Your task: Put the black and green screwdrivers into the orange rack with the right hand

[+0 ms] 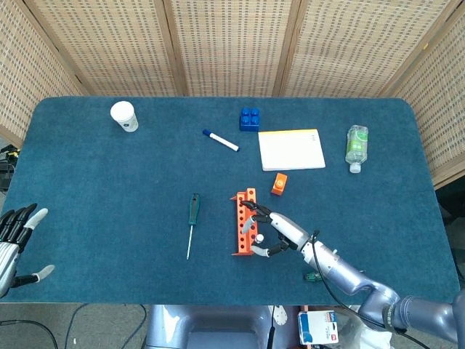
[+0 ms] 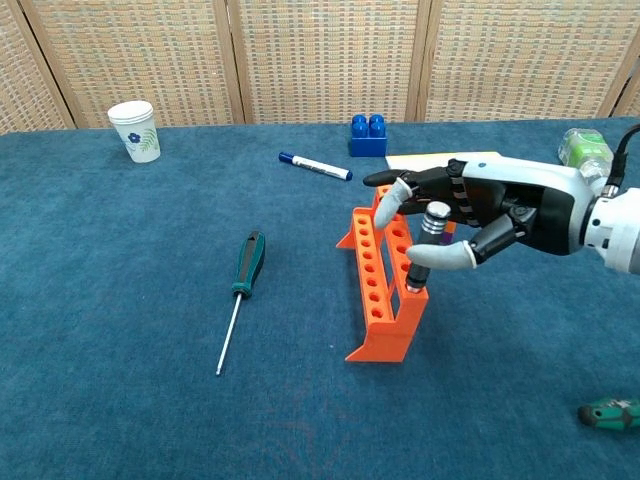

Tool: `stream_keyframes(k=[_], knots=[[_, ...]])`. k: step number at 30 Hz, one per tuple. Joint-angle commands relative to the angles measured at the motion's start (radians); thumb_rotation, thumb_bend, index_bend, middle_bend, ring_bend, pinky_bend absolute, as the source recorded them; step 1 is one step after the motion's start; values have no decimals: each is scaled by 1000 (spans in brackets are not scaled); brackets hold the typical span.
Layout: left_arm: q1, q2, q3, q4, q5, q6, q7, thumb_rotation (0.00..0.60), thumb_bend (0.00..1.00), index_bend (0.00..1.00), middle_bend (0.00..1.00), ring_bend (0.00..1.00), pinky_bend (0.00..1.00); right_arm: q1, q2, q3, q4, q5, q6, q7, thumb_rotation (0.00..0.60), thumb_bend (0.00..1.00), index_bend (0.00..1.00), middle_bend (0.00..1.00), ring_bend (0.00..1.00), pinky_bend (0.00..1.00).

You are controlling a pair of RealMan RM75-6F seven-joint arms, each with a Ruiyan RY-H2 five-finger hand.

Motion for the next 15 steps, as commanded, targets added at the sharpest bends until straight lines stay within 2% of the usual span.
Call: stream_keyframes(k=[1, 15], knots=[[0, 0, 0, 0, 1, 0, 0, 600, 0, 0, 0, 0, 0, 0, 1, 1, -2, 1, 4, -6, 600, 467, 332, 0, 0, 0], [2, 3, 3, 2, 8, 7, -8, 600, 0, 0, 0, 0, 0, -2, 29, 3, -45, 3, 28, -49, 600, 469, 244, 0, 0, 0]])
